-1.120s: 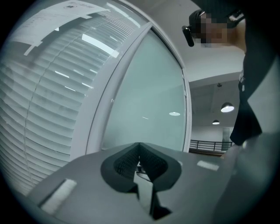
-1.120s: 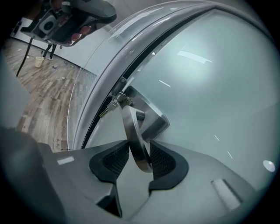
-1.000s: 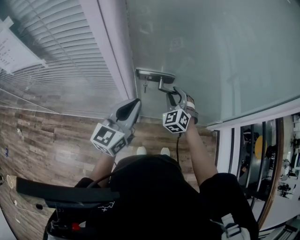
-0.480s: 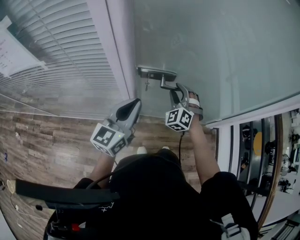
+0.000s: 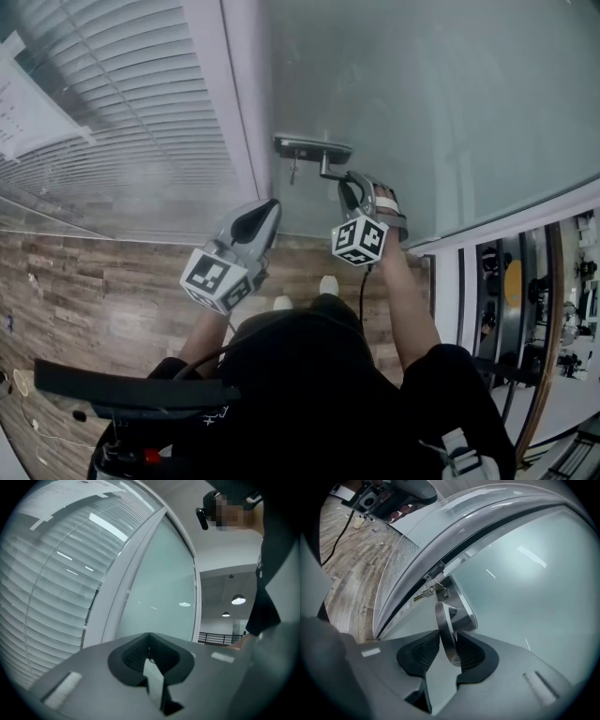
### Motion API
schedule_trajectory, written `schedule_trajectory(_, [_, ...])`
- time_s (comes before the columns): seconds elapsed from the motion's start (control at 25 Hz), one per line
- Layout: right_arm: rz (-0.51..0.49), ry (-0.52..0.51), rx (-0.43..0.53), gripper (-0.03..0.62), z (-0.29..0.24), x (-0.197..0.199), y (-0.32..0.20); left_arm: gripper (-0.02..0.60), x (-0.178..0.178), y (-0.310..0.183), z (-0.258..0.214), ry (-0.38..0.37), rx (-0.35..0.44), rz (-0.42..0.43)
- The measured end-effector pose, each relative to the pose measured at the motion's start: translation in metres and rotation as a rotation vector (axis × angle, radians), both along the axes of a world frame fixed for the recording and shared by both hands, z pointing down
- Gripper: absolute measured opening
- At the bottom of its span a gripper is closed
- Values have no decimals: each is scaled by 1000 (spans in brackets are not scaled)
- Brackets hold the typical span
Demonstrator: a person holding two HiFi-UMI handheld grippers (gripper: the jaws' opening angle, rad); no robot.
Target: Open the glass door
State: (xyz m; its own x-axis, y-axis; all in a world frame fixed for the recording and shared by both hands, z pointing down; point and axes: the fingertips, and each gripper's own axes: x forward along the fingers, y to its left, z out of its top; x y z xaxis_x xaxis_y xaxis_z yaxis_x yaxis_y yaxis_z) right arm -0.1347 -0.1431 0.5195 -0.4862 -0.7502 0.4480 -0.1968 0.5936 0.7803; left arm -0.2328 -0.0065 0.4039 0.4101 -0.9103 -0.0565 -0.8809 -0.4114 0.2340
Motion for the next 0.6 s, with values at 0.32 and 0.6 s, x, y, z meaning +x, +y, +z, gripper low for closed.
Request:
schedule_trajectory(0.32, [-25,-1,-1,114,0,-4,-8,0,7,-3,5,6,-15,-6])
schedule_trajectory(0.6, [-59,4,-19,110,8,-10,-22,0,11,-14,9,-15,-12,-32])
